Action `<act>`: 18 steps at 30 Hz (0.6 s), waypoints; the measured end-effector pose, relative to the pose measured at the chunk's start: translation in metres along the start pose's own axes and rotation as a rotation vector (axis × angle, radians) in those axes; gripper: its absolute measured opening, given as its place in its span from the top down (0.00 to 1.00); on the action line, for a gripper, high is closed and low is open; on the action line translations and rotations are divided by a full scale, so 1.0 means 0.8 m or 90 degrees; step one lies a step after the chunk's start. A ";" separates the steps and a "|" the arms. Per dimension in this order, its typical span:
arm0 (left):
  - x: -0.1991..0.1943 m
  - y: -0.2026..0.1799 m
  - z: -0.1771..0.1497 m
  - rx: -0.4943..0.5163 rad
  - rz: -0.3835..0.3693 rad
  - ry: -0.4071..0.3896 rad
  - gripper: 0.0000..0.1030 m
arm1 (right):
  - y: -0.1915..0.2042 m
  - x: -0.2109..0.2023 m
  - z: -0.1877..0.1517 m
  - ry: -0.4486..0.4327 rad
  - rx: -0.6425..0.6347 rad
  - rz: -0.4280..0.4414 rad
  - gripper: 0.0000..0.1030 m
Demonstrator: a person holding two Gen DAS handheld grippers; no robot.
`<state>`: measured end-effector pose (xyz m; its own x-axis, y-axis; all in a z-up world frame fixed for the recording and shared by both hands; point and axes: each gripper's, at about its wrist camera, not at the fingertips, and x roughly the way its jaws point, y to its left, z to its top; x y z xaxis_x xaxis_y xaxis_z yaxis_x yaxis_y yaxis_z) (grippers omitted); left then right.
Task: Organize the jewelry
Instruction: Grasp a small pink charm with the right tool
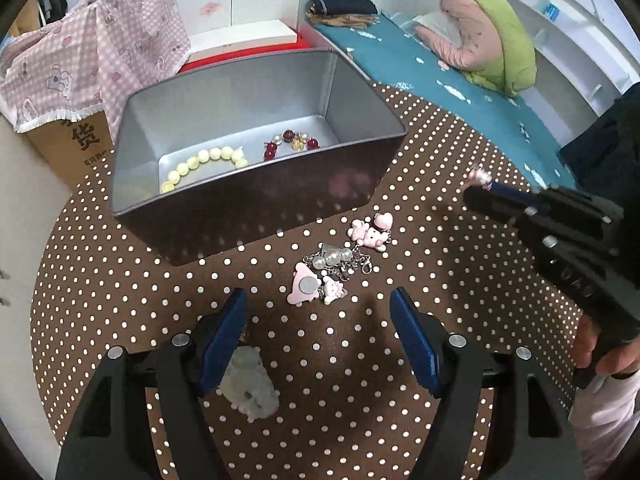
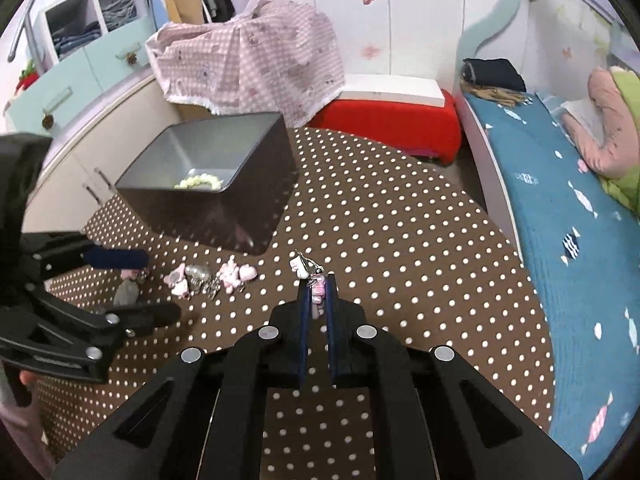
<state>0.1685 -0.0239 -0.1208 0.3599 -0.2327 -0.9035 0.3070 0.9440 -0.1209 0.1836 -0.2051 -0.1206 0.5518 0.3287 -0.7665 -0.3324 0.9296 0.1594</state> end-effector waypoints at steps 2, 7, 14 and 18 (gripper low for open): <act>0.005 0.004 0.000 -0.005 -0.022 0.007 0.33 | -0.002 -0.002 0.001 -0.007 0.004 0.002 0.92; 0.012 0.002 0.002 0.005 -0.008 0.008 0.39 | -0.007 0.000 0.001 -0.012 0.016 0.007 0.92; 0.011 0.009 0.005 0.003 0.045 -0.001 0.71 | -0.012 0.008 -0.004 -0.005 0.029 0.010 0.92; 0.009 0.021 0.003 -0.009 0.020 -0.007 0.71 | -0.013 0.009 -0.003 -0.008 0.035 0.010 0.92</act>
<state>0.1781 -0.0103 -0.1283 0.3791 -0.2062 -0.9021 0.2836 0.9538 -0.0988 0.1888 -0.2133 -0.1293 0.5559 0.3451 -0.7562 -0.2987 0.9319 0.2056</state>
